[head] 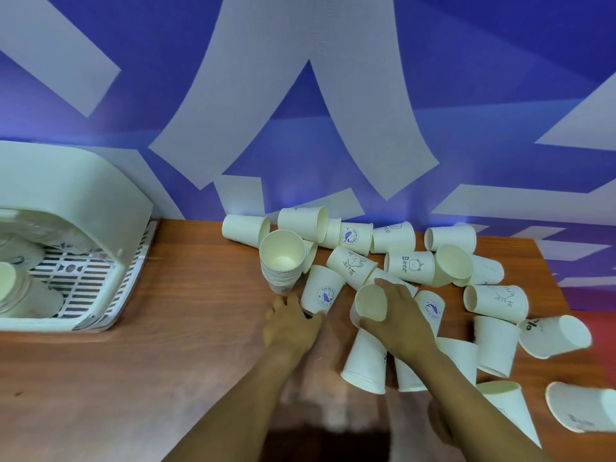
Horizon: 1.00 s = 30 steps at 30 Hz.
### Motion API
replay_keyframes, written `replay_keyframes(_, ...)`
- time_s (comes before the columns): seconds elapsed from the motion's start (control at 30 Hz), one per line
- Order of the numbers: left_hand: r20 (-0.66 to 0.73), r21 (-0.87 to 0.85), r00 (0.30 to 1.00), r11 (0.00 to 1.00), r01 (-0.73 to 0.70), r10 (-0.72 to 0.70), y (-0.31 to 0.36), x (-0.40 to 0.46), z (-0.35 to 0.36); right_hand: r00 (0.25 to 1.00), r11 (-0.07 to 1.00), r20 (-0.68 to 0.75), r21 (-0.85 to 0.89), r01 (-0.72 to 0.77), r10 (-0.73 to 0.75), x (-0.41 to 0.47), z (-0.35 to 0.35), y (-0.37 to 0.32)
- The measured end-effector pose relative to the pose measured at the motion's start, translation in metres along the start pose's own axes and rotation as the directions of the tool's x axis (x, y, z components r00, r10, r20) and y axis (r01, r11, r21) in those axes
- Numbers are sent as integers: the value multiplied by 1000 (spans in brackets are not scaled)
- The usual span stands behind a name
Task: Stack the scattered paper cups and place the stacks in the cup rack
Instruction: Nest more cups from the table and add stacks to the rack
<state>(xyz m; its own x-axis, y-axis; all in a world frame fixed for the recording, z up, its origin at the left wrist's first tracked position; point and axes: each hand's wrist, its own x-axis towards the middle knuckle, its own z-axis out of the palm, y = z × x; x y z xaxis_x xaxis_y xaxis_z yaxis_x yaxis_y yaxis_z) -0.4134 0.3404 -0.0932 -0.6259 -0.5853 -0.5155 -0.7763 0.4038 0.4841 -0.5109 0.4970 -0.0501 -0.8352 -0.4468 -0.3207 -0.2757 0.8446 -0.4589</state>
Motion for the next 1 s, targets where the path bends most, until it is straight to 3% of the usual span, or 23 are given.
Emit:
replay_keyframes(0.4,-33,-332,988,931,-152,150,-33,-62,-42,992,996,-108,59,69,-63,-35,-28,-22)
replay_keyframes(0.73,-135,-259,952,918,-301,274,-80,-112,-106,972,978,-193,131,162,-135,-70,-16,-69)
replay_keyframes(1.0,-50,-274,929,889,-366,367,-131,-119,-155,974,979,-172,115,169,-148,-112,29,-133)
